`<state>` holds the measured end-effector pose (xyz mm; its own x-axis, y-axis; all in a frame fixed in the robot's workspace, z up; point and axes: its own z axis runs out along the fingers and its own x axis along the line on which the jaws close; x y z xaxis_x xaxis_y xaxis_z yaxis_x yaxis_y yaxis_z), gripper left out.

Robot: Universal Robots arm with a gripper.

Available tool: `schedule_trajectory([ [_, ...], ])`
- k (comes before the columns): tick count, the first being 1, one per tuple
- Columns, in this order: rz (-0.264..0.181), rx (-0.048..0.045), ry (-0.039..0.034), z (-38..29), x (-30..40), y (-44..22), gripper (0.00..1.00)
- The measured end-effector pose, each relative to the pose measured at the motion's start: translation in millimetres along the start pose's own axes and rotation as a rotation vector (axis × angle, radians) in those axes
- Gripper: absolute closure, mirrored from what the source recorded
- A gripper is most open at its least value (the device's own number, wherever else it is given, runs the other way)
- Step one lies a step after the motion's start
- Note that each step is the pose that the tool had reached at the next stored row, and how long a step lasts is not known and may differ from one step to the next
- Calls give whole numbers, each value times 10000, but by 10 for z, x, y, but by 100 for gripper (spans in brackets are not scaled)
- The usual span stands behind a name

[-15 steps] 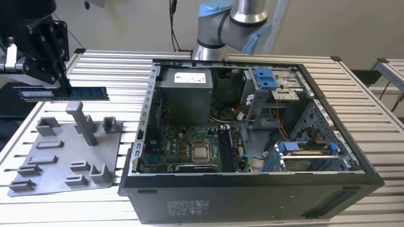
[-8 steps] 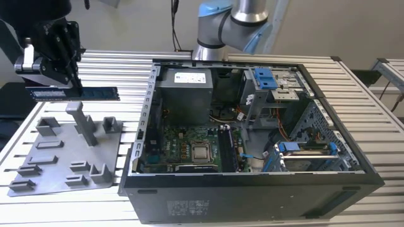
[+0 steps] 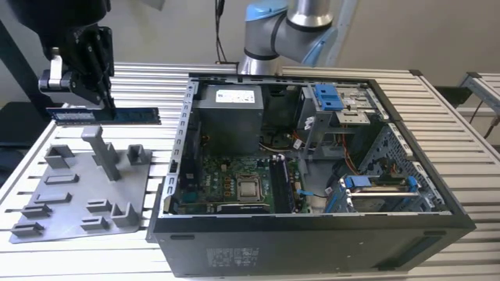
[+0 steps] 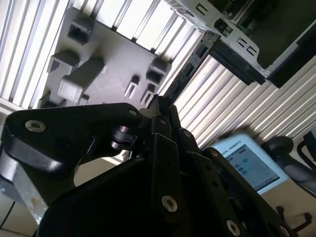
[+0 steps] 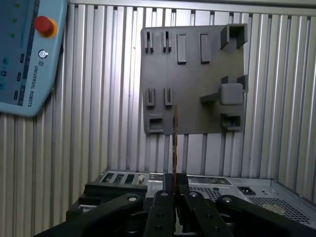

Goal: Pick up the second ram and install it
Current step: 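Pick up the second ram and move it above second insertion slot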

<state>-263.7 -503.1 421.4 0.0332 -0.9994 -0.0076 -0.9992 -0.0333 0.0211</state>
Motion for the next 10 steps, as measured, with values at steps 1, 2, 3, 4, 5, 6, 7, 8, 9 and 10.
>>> schedule_trajectory([
  [1, 0, -1, 0, -1, 1, -21, 86],
  [2, 1, -1, 0, -1, 1, -41, 86],
  [3, 0, -1, 0, -2, 2, -60, 86],
  [4, 1, -2, 0, -2, 2, -80, 86],
  [5, 1, -2, 0, -2, 3, -100, 86],
  [6, 0, -2, 0, -3, 4, -119, 86],
  [7, 0, -2, -1, -3, 4, -139, 86],
  [8, 0, -3, 0, -4, 5, -159, 86],
  [9, 0, -4, 1, -4, 6, -181, 86],
  [10, 0, -4, 1, -5, 7, -203, 86],
])
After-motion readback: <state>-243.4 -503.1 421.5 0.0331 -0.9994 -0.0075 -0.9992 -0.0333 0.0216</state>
